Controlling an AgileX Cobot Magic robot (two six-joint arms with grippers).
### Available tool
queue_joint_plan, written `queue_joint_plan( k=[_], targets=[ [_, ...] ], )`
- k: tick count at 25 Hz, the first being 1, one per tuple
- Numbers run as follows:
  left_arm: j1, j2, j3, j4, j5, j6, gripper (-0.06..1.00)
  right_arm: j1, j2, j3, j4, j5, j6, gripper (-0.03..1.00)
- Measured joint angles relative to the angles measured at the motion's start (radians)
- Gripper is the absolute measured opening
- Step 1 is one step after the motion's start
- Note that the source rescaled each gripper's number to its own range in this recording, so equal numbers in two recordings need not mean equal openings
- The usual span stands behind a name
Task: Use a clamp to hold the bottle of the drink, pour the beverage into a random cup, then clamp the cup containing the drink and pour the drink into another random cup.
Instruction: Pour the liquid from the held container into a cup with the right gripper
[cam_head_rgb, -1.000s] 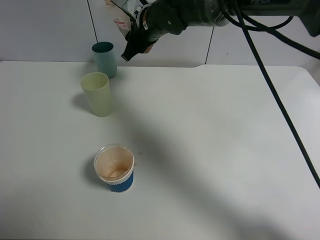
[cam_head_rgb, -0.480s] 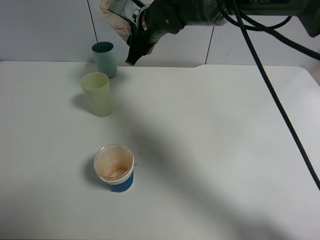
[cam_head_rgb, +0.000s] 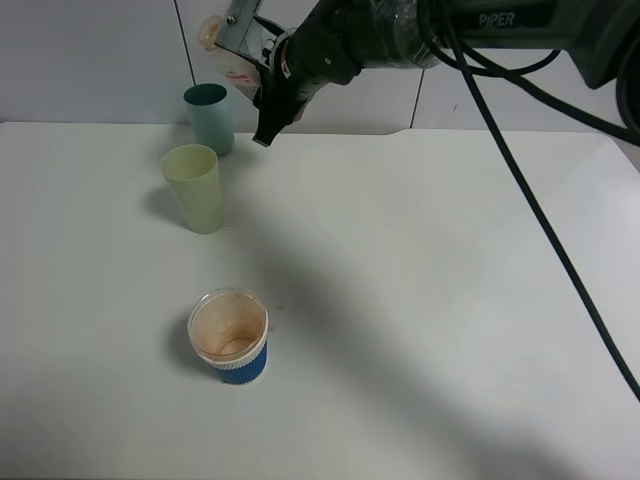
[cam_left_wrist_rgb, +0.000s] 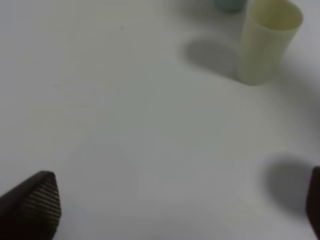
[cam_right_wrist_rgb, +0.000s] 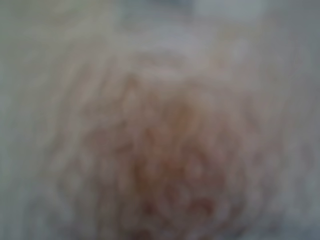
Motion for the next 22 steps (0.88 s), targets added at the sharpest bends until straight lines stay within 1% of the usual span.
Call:
queue_joint_plan(
  k=[3,6,10,17,22],
  targets=[
    [0.0,0.0,0.0,0.0,0.0,0.0,0.98,0.0,0.0,-0.005,0.0,-0.022,-0.027,0.03],
    [0.0,0.0,0.0,0.0,0.0,0.0,0.98,0.0,0.006,-0.005,0.0,-0.034,-0.031,0.03],
    [0.0,0.0,0.0,0.0,0.0,0.001,0.98,0.0,0.039,-0.03,0.001,-0.034,-0.069,0.03],
    [0.0,0.0,0.0,0.0,0.0,0.001,0.98,0.0,0.064,-0.075,0.005,-0.035,-0.085,0.03],
    [0.0,0.0,0.0,0.0,0.0,0.0,0.98,0.0,0.064,-0.079,0.005,-0.052,-0.138,0.03]
  ],
)
